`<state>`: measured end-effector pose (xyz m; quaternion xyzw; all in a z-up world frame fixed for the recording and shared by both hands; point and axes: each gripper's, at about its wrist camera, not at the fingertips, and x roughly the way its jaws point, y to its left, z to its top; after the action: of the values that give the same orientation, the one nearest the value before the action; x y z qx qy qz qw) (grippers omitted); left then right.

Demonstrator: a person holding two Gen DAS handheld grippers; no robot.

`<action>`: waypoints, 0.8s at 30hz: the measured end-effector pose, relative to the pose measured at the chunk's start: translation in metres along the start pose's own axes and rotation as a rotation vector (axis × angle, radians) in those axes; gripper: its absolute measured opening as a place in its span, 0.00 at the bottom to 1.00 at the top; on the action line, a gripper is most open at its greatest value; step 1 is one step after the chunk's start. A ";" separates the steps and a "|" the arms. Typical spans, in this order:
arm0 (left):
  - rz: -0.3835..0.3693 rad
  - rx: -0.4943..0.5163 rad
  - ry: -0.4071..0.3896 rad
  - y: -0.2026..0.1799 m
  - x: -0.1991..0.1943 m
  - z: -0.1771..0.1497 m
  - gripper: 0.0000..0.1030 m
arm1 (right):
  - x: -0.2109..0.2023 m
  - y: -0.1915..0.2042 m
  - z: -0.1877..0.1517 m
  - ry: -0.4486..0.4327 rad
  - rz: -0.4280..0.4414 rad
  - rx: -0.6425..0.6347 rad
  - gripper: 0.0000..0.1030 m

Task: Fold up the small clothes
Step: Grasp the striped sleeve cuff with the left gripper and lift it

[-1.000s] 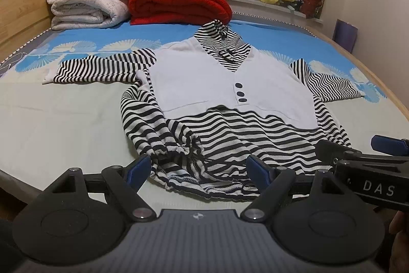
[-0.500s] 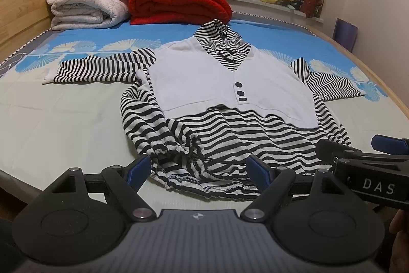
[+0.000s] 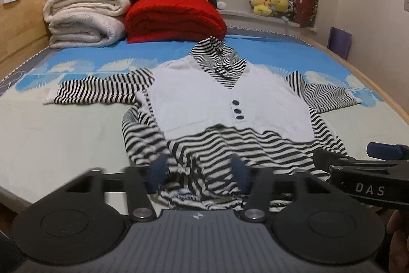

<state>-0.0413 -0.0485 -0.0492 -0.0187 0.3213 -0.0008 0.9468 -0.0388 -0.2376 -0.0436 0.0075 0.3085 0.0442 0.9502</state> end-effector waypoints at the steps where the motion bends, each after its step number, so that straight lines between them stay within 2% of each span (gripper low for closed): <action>1: -0.009 0.006 -0.005 0.000 0.000 0.008 0.36 | -0.002 -0.002 0.001 -0.011 0.001 0.007 0.94; 3: -0.028 0.005 -0.028 0.004 0.001 0.030 0.31 | -0.009 -0.006 0.004 -0.049 0.001 0.030 0.93; 9: -0.044 -0.039 -0.123 0.024 0.031 0.117 0.27 | -0.027 -0.025 0.012 -0.191 0.025 0.060 0.89; 12: -0.025 -0.071 -0.161 0.044 0.066 0.161 0.22 | -0.028 -0.038 0.029 -0.199 0.010 0.048 0.88; 16: 0.036 -0.175 -0.136 0.097 0.135 0.201 0.19 | -0.015 -0.049 0.081 -0.200 -0.014 0.095 0.88; 18: 0.081 -0.206 -0.115 0.126 0.166 0.206 0.19 | 0.001 -0.049 0.115 -0.219 -0.009 0.123 0.88; 21: 0.155 -0.253 -0.071 0.175 0.208 0.190 0.19 | 0.038 -0.037 0.162 -0.237 0.005 0.112 0.87; 24: 0.229 -0.368 0.041 0.227 0.244 0.169 0.19 | 0.088 -0.026 0.195 -0.230 0.064 0.103 0.86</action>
<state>0.2530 0.1810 -0.0723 -0.1547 0.3352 0.1651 0.9146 0.1489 -0.2531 0.0619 0.0713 0.1992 0.0576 0.9757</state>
